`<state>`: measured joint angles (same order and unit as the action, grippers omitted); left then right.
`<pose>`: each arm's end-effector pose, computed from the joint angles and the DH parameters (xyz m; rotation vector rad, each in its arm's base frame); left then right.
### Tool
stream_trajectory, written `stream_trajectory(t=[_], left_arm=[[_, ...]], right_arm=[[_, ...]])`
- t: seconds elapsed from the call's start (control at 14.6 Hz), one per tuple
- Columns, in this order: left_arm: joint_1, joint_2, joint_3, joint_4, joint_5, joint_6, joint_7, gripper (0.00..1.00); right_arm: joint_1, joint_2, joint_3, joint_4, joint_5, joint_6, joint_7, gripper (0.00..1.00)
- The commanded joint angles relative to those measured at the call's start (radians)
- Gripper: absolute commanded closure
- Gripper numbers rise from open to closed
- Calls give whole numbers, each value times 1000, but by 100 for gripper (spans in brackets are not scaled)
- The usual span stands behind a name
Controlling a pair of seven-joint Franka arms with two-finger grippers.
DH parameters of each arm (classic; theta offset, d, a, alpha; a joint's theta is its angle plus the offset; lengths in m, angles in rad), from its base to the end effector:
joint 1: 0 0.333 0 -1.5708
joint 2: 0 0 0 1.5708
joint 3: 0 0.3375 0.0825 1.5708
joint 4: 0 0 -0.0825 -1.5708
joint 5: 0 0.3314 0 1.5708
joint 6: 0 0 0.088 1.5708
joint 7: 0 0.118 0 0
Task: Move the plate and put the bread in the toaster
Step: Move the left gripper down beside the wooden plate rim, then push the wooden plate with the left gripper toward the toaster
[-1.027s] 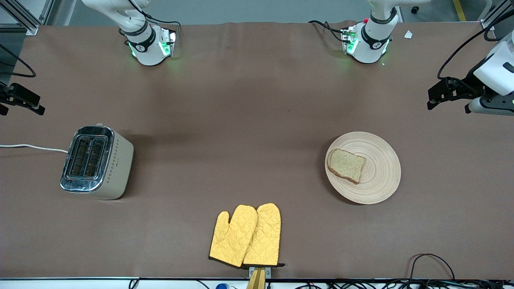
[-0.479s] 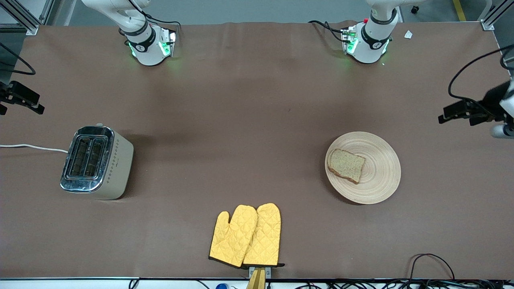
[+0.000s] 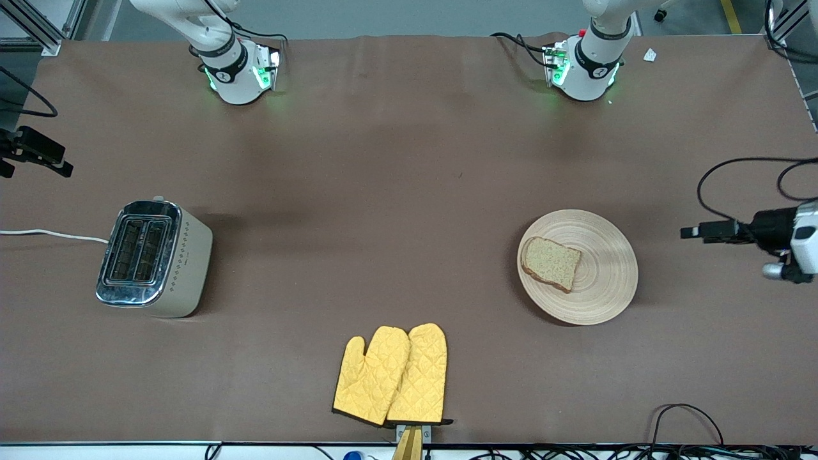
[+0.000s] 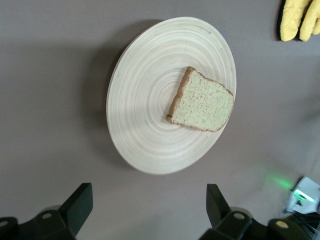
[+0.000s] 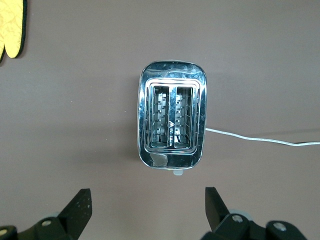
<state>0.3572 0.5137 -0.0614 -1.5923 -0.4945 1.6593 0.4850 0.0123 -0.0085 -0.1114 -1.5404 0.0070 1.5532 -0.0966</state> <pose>0.5878 0.1304 0.3573 2.4938 -0.0365 -0.2745 0.4957 -0.0487 0.6504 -3.1356 0.0036 -0.0344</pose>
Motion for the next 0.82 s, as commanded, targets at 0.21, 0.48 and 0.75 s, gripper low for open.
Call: stream_trajectory(t=[0.21, 0.48, 0.75], left_arm=[[2, 229, -8, 48, -170, 51, 153, 0], [2, 290, -8, 48, -185, 91, 210, 0], [-7, 313, -8, 51, -220, 97, 221, 7]], right_arm=[[-8, 1, -2, 51, -16, -16, -6, 0], [-12, 5, -2, 48, -15, -18, -9, 0], [-12, 5, -1, 45, -10, -30, -8, 0]])
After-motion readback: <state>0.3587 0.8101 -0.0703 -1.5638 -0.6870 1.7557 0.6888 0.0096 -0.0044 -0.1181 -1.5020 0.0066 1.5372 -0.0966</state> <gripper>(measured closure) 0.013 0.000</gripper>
